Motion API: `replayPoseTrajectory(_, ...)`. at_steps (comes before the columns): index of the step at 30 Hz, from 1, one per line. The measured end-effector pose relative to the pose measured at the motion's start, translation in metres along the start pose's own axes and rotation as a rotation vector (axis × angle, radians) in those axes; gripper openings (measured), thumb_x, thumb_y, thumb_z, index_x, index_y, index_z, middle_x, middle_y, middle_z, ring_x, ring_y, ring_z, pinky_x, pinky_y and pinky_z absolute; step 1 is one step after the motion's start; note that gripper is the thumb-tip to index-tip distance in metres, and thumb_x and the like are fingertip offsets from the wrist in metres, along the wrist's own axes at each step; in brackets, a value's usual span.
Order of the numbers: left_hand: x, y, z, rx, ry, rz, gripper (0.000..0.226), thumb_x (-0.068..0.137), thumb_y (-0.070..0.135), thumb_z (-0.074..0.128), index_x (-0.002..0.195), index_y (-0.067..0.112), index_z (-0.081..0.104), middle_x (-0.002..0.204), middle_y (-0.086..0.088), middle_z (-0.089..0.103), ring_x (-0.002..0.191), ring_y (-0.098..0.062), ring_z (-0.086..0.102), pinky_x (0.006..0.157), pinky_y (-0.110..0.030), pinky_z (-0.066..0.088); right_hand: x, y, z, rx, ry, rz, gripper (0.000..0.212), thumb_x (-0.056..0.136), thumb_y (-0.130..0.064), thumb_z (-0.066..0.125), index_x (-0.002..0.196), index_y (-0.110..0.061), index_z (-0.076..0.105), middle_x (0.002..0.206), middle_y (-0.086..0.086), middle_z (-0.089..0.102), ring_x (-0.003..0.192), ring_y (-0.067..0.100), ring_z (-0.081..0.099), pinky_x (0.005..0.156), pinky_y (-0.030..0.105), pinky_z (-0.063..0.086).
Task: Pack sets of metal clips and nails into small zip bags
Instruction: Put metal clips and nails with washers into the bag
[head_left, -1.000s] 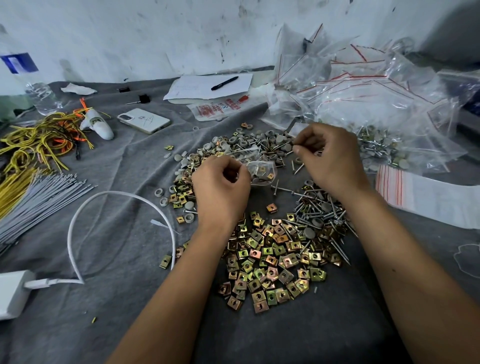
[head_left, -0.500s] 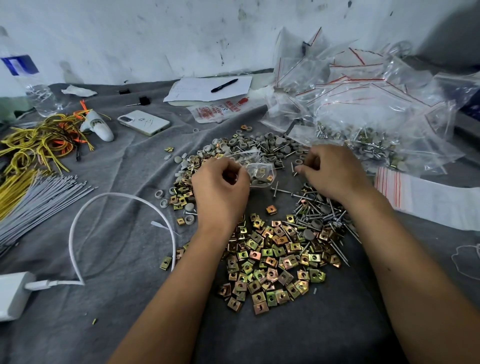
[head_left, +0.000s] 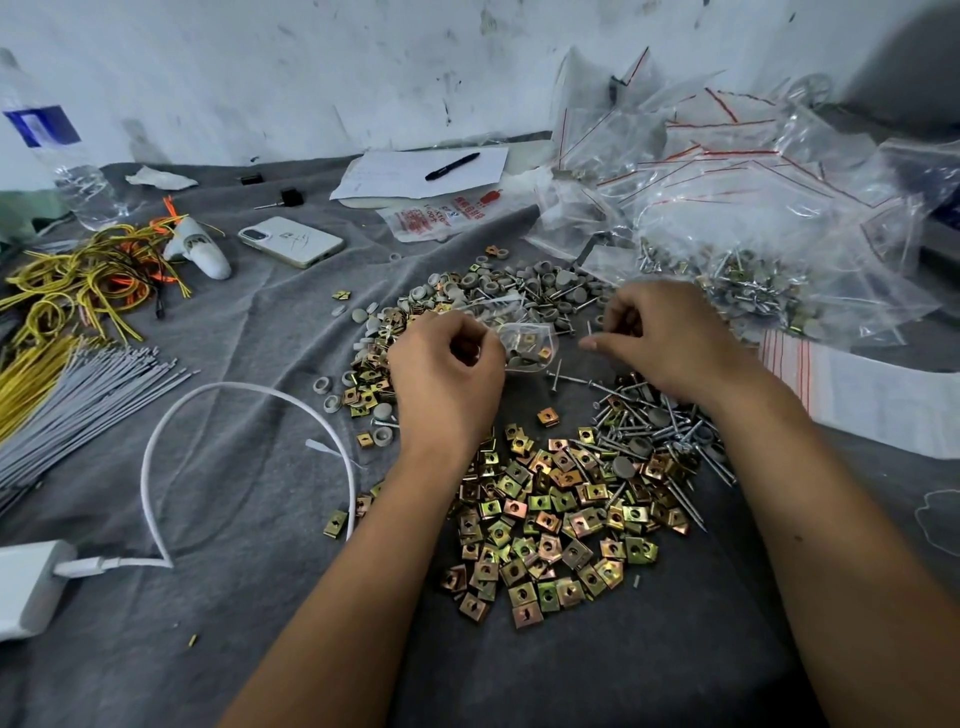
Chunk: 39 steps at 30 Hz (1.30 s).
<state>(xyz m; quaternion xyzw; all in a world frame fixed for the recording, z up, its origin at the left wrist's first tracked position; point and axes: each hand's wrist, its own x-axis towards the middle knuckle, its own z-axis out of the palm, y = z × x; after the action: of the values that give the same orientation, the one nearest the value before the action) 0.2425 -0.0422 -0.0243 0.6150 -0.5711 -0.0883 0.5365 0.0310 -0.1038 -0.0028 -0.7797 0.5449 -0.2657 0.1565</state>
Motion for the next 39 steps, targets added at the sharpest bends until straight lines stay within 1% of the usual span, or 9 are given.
replayPoseTrajectory(4, 0.0, 0.0, 0.001, 0.009, -0.003, 0.006, 0.016, 0.088, 0.015, 0.072, 0.072, 0.016, 0.071, 0.069, 0.004, 0.065, 0.065, -0.013, 0.062, 0.061, -0.037, 0.054, -0.002, -0.019, 0.006, 0.35, 0.157, -0.161, 0.018, 0.082, -0.023, 0.085, 0.085, -0.017, 0.068, 0.078, -0.001, 0.071, 0.073, 0.019, 0.07, 0.068, 0.036, 0.06)
replayPoseTrajectory(7, 0.0, -0.001, 0.001, 0.007, 0.0, 0.012, 0.015, 0.088, 0.015, 0.072, 0.072, 0.015, 0.071, 0.069, 0.002, 0.065, 0.065, -0.014, 0.062, 0.061, -0.039, 0.054, -0.006, -0.032, 0.014, 0.487, 0.106, -0.292, 0.016, 0.082, -0.011, 0.084, 0.094, -0.015, 0.074, 0.086, -0.004, 0.075, 0.081, 0.013, 0.073, 0.077, 0.033, 0.062)
replayPoseTrajectory(10, 0.0, -0.001, 0.002, 0.014, 0.01, 0.017, 0.015, 0.087, 0.015, 0.072, 0.072, 0.015, 0.071, 0.07, 0.002, 0.065, 0.066, -0.014, 0.062, 0.063, -0.039, 0.053, -0.006, -0.035, 0.019, 0.464, 0.053, -0.356, 0.023, 0.081, -0.005, 0.084, 0.102, -0.013, 0.076, 0.094, -0.005, 0.075, 0.087, 0.01, 0.074, 0.079, 0.03, 0.062)
replayPoseTrajectory(17, 0.0, -0.001, 0.002, 0.004, 0.004, 0.007, 0.015, 0.088, 0.015, 0.072, 0.072, 0.014, 0.071, 0.069, 0.002, 0.066, 0.066, -0.016, 0.063, 0.063, -0.04, 0.054, -0.005, -0.03, 0.015, 0.561, 0.12, -0.27, 0.021, 0.084, 0.0, 0.079, 0.101, -0.012, 0.076, 0.091, 0.0, 0.077, 0.088, 0.013, 0.075, 0.083, 0.034, 0.063)
replayPoseTrajectory(22, 0.0, -0.001, 0.001, 0.005, 0.006, 0.004, 0.015, 0.088, 0.014, 0.072, 0.073, 0.014, 0.071, 0.07, 0.002, 0.066, 0.067, -0.016, 0.062, 0.064, -0.04, 0.053, -0.007, -0.033, 0.016, 0.524, 0.045, -0.376, 0.023, 0.085, 0.001, 0.079, 0.104, -0.01, 0.078, 0.099, -0.002, 0.077, 0.095, 0.012, 0.075, 0.087, 0.031, 0.061)
replayPoseTrajectory(27, 0.0, 0.0, 0.001, 0.005, 0.01, -0.011, 0.014, 0.088, 0.015, 0.072, 0.074, 0.014, 0.072, 0.07, 0.003, 0.066, 0.066, -0.015, 0.063, 0.063, -0.04, 0.054, -0.005, -0.03, 0.016, 0.539, 0.059, -0.357, 0.024, 0.084, -0.001, 0.08, 0.105, -0.013, 0.078, 0.099, -0.004, 0.077, 0.095, 0.012, 0.075, 0.086, 0.03, 0.061)
replayPoseTrajectory(34, 0.0, 0.002, -0.001, -0.013, 0.016, -0.04, 0.016, 0.088, 0.016, 0.071, 0.072, 0.019, 0.071, 0.068, 0.007, 0.066, 0.063, -0.007, 0.062, 0.059, -0.029, 0.053, -0.001, -0.024, 0.018, 0.56, 0.238, -0.238, 0.013, 0.09, -0.005, 0.075, 0.099, -0.015, 0.077, 0.085, -0.005, 0.076, 0.077, 0.013, 0.075, 0.068, 0.025, 0.059)
replayPoseTrajectory(37, 0.001, 0.003, -0.002, -0.013, 0.044, -0.048, 0.019, 0.088, 0.017, 0.07, 0.07, 0.022, 0.07, 0.068, 0.009, 0.066, 0.062, -0.006, 0.061, 0.057, -0.025, 0.048, 0.001, -0.02, 0.019, 0.502, 0.283, -0.19, 0.01, 0.091, -0.008, 0.074, 0.098, -0.014, 0.077, 0.082, -0.005, 0.075, 0.076, 0.011, 0.073, 0.067, 0.027, 0.059)
replayPoseTrajectory(39, 0.001, 0.003, -0.004, -0.005, 0.086, -0.068, 0.018, 0.088, 0.018, 0.069, 0.07, 0.022, 0.068, 0.069, 0.007, 0.066, 0.063, -0.008, 0.06, 0.058, -0.029, 0.048, 0.002, -0.019, 0.02, 0.448, 0.302, -0.16, 0.01, 0.09, -0.009, 0.075, 0.097, -0.016, 0.077, 0.082, -0.006, 0.074, 0.077, 0.009, 0.072, 0.071, 0.026, 0.058)
